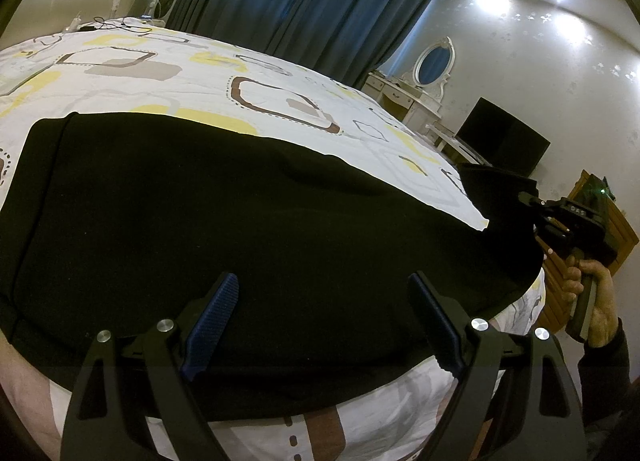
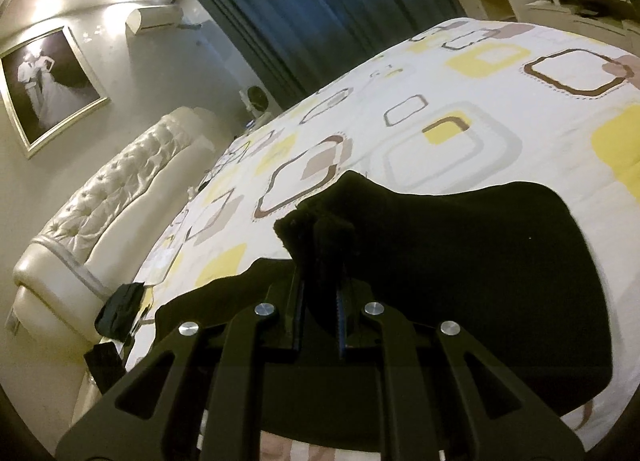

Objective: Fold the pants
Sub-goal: 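Lower the leg ends onto the pants with the right tool while the left tool holds them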

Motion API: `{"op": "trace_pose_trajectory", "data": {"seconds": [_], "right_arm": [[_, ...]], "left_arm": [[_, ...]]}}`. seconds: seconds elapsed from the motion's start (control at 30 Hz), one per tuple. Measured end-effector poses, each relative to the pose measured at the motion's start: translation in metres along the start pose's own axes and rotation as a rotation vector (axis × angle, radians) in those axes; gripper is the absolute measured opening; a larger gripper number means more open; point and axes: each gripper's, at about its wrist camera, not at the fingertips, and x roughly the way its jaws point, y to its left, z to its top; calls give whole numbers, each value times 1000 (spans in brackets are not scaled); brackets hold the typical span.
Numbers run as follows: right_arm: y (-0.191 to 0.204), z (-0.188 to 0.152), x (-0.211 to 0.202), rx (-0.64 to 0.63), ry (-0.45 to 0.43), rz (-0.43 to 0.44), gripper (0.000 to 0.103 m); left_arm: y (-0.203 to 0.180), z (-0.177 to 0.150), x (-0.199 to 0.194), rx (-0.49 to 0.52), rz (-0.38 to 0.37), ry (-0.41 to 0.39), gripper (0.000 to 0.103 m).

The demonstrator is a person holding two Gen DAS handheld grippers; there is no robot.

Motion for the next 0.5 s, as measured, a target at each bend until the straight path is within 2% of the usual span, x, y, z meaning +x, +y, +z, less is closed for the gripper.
{"op": "trace_pose_trajectory", "data": {"seconds": [0.5], "right_arm": [[26, -21, 43, -28, 100, 38, 12]], "left_arm": [[0, 0, 0, 1, -2, 0, 85]]}}
